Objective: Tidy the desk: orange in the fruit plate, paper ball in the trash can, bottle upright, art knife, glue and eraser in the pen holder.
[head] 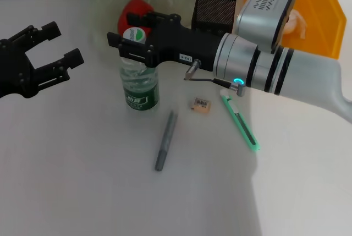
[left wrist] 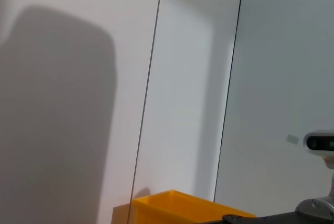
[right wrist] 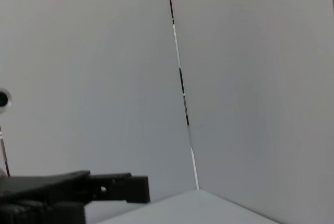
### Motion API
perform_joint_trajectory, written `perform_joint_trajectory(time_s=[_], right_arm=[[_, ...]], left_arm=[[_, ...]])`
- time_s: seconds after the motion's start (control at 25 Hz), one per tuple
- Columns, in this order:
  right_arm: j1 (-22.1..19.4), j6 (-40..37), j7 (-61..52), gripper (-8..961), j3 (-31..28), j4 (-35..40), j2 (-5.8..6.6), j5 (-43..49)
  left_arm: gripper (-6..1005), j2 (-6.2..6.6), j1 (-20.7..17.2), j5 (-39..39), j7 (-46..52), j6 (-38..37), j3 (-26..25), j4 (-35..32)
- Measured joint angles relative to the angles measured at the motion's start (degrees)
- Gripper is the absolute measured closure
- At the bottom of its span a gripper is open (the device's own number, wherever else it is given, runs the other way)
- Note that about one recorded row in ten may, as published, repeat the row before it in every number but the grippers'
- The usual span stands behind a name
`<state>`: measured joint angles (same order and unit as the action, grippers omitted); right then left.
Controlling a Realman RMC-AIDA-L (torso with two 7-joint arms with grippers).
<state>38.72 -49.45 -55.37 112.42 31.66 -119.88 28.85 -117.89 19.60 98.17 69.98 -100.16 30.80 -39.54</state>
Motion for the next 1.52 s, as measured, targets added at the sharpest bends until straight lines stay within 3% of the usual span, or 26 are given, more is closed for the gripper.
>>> perform_joint_trajectory(time_s=[0.36,0.64,0.8,0.92,1.08,1.2,1.36,1.52], right_arm=[[-5.5,-6.7,-1.1,326,-2.0,3.2,0.32,0.4],[-12.0,-19.0,-3.1,326,-15.4,4.5,1.59,5.2],[-16.1,-25.6,-16.5,325,-30.6,14.6,3.31,22.8],[-17.7,-30.9,-39.4,325,-44.3,31.5,3.85,47.6],[-14.0,-43.5,-66.8,325,-54.7,53.2,4.02,74.3],[-7.7,-55.7,-83.1,325,-58.2,64.3,4.75,90.4],[0.1,-66.4,-91.7,325,-57.3,66.9,4.97,103.4],[3.4,-65.6,-93.3,326,-52.2,60.9,3.56,114.7]], left_arm=[[154,0.41,-0.9,0.0,0.0,-1.3,-0.7,0.0],[153,1.14,-2.5,-0.5,-0.1,-3.3,-2.0,0.0],[155,2.05,-3.3,-0.1,0.2,-4.4,-1.6,-0.3],[155,2.78,-3.6,0.1,0.3,-5.5,-1.1,0.0],[154,3.64,-3.4,2.8,0.4,-6.5,1.6,0.0],[154,3.81,-2.3,6.2,0.8,-6.6,4.0,-0.3],[154,3.86,0.8,13.9,2.9,-6.2,5.2,-0.5],[153,3.86,3.7,19.8,5.3,-5.7,5.2,-1.4]])
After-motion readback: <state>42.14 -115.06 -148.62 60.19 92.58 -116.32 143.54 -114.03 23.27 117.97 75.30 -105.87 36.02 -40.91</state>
